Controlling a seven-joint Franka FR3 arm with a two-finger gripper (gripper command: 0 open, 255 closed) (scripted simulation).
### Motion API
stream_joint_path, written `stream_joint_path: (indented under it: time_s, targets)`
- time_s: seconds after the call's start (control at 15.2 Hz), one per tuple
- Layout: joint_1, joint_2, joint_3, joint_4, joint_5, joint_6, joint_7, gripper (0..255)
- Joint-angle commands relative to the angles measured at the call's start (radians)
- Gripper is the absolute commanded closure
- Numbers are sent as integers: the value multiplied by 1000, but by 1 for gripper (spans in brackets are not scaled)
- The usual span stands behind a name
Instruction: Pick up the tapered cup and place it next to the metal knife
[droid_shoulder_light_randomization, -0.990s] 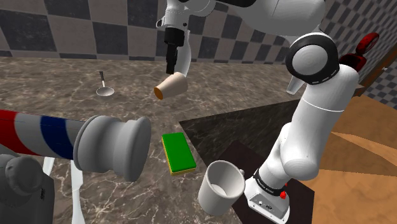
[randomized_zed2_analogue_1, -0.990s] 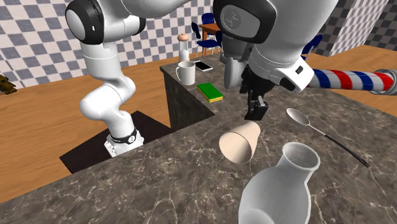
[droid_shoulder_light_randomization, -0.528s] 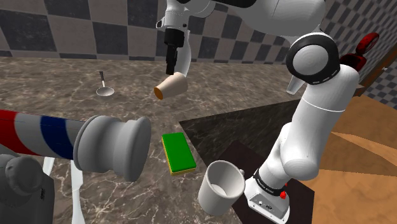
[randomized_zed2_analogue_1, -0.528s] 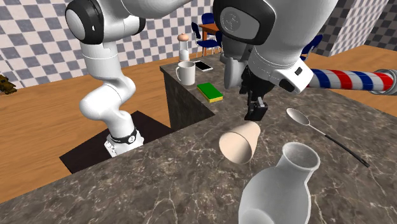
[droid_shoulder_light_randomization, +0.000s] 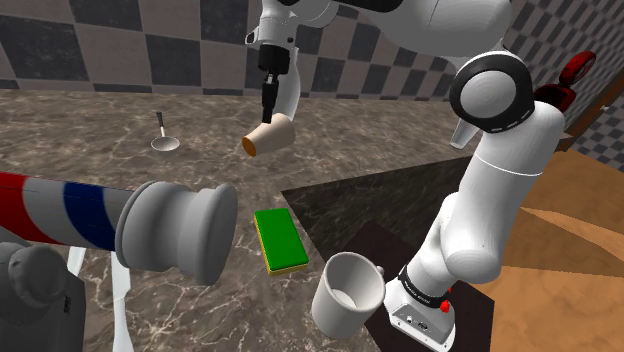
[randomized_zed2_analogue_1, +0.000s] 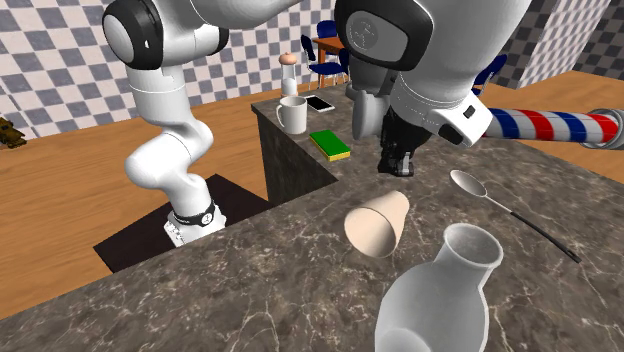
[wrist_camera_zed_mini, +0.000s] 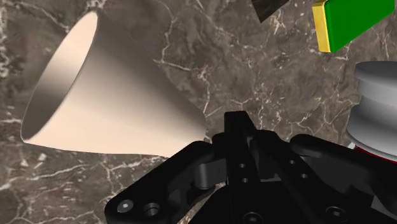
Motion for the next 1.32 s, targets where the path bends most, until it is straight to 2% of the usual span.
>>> stream_joint_path:
  time_s: [0.0,0.07,0.13,0.26,0.46,0.92,1.25]
  targets:
    - [0,0,0,0,0,0,0,255]
    - [0,0,0,0,0,0,0,255]
    - [0,0,0,0,0,0,0,0]
    - [71,-38,44,-82,-194,163,-153,0]
    - [151,-116,99,-281,-461,460,-314,0]
    - [145,-102,96,-357,-462,551,-312,0]
    - [144,-101,96,-363,-463,558,-312,0]
